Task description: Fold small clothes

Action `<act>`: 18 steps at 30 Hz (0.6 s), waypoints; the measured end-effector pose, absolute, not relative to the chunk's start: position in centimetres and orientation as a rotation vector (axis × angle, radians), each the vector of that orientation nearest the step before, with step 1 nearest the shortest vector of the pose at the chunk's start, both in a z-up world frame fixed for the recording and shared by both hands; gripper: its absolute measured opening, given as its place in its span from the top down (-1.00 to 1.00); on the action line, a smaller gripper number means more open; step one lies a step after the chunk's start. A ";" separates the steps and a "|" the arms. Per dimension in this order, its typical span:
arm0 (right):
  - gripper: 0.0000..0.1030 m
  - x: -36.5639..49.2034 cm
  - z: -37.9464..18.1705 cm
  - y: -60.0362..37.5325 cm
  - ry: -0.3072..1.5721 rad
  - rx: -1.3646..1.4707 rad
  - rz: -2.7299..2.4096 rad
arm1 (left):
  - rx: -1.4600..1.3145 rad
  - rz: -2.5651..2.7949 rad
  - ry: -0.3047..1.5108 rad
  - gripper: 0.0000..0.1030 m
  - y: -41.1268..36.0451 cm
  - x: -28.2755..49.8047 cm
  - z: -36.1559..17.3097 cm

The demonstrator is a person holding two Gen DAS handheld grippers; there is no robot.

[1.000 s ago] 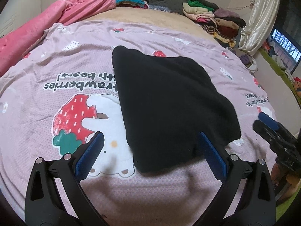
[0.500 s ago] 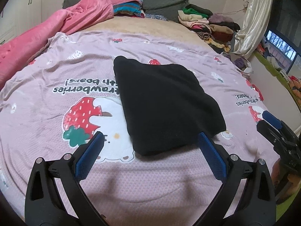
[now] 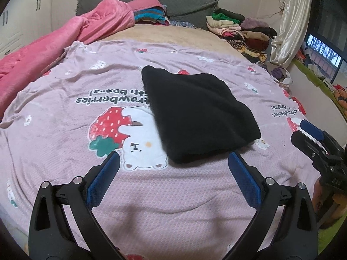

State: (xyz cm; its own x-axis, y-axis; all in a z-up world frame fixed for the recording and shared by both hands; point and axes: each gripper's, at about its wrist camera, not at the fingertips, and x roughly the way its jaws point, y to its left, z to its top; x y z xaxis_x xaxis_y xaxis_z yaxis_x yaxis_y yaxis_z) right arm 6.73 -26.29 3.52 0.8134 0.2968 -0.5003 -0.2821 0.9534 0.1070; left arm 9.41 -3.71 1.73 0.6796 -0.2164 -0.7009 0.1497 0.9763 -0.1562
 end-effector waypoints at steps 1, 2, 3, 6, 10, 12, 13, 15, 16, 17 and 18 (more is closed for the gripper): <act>-0.91 6.5 3.5 -26.1 0.534 0.026 0.307 | -0.090 -0.205 0.794 -0.81 -3.5 9.2 1.8; -0.91 6.2 3.6 -25.9 0.526 0.021 0.308 | -0.091 -0.203 0.790 -0.81 -3.4 9.0 1.8; -0.91 5.8 3.7 -25.6 0.519 0.015 0.309 | -0.091 -0.201 0.786 -0.81 -3.2 8.8 1.8; -0.91 4.8 3.9 -25.1 0.491 -0.003 0.298 | -0.089 -0.195 0.771 -0.81 -2.5 8.0 1.8; -0.91 3.5 3.9 -24.5 0.451 -0.023 0.281 | -0.089 -0.189 0.757 -0.81 -1.8 6.9 1.4; -0.91 2.9 3.8 -24.3 0.433 -0.028 0.270 | -0.089 -0.185 0.746 -0.81 -1.4 6.3 1.3; -0.91 2.6 3.7 -24.1 0.423 -0.023 0.264 | -0.091 -0.182 0.742 -0.81 -1.3 6.1 1.2; -0.91 2.2 3.4 -23.9 0.416 -0.014 0.255 | -0.097 -0.184 0.736 -0.81 -1.0 5.5 0.8; -0.91 1.9 3.1 -23.8 0.417 -0.007 0.247 | -0.104 -0.187 0.737 -0.81 -0.9 5.3 0.6; -0.91 1.8 2.9 -23.6 0.419 -0.009 0.243 | -0.106 -0.194 0.740 -0.81 -0.8 5.1 0.4; -0.91 1.6 2.6 -23.4 0.422 -0.018 0.237 | -0.105 -0.194 0.742 -0.81 -0.7 5.0 0.2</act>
